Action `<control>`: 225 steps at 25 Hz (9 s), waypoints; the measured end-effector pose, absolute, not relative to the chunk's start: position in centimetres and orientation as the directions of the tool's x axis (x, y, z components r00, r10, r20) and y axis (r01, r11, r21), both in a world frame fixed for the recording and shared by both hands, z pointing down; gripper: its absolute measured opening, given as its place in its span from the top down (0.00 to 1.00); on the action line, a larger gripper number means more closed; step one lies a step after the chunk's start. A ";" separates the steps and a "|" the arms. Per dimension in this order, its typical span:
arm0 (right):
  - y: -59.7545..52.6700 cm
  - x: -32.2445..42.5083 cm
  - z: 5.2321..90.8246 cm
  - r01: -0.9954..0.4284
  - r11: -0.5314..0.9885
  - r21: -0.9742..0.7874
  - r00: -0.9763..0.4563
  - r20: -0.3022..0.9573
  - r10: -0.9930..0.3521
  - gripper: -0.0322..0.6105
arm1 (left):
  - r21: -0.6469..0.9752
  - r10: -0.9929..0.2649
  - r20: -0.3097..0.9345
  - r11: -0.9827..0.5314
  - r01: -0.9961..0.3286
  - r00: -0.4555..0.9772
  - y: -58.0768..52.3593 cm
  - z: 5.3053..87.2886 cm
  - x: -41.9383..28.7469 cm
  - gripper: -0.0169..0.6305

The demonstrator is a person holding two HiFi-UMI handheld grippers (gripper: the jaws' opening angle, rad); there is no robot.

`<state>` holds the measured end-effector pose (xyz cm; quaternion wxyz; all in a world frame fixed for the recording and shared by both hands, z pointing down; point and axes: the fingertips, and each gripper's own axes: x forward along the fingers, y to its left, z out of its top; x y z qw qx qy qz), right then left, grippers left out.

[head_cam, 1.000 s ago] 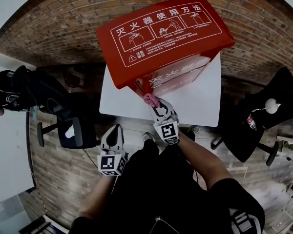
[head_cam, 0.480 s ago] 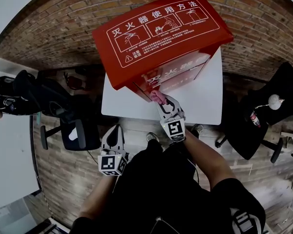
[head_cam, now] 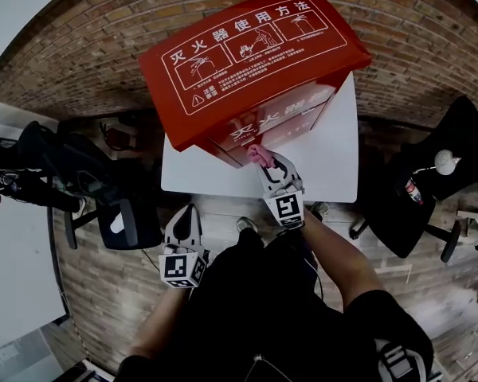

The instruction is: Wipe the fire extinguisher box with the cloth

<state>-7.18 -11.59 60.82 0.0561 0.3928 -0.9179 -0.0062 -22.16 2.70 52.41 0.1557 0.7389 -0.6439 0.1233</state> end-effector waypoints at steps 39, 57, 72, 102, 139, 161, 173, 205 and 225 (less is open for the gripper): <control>-17.8 3.3 61.8 -0.849 0.514 0.121 -0.497 0.145 -0.855 0.78 | 0.072 -0.905 0.393 -0.148 -0.986 0.164 3.0 52.4 -21.7 0.93; -18.8 4.8 61.7 -0.802 0.589 0.099 -0.568 0.181 -0.803 0.78 | 0.088 -0.932 0.353 -0.055 -0.995 0.083 1.7 49.9 -16.6 0.93; -21.1 8.2 61.8 -0.768 0.634 0.093 -0.612 0.188 -0.768 0.78 | 0.096 -0.938 0.347 0.063 -0.993 -0.026 3.3 50.1 -12.5 0.93; -23.7 12.8 66.3 -0.803 0.586 0.105 -0.555 0.228 -0.800 0.78 | 0.100 -0.915 0.385 0.175 -0.979 -0.124 5.1 52.7 -9.9 0.93; -21.1 8.4 69.7 -0.823 0.567 0.040 -0.542 0.247 -0.803 0.79 | 0.077 -0.901 0.391 0.237 -0.969 -0.189 10.5 52.3 -13.0 0.93; -18.3 3.9 70.2 -0.788 0.614 0.048 -0.580 0.275 -0.766 0.79 | 0.103 -0.902 0.396 0.230 -0.968 -0.172 10.5 52.9 -15.5 0.93; -16.5 1.2 70.6 -0.768 0.640 0.033 -0.605 0.294 -0.740 0.79 | 0.110 -0.901 0.394 0.244 -0.964 -0.183 11.3 52.9 -17.1 0.93; -10.0 -9.4 69.6 -0.594 0.804 0.017 -0.768 0.285 -0.573 0.79 | 0.094 -0.881 0.400 0.314 -0.945 -0.253 14.6 52.8 -20.1 0.93; -7.1 -14.2 69.7 -0.563 0.826 -0.010 -0.800 0.256 -0.542 0.79 | 0.072 -0.891 0.414 0.237 -0.969 -0.187 12.8 53.1 -22.8 0.93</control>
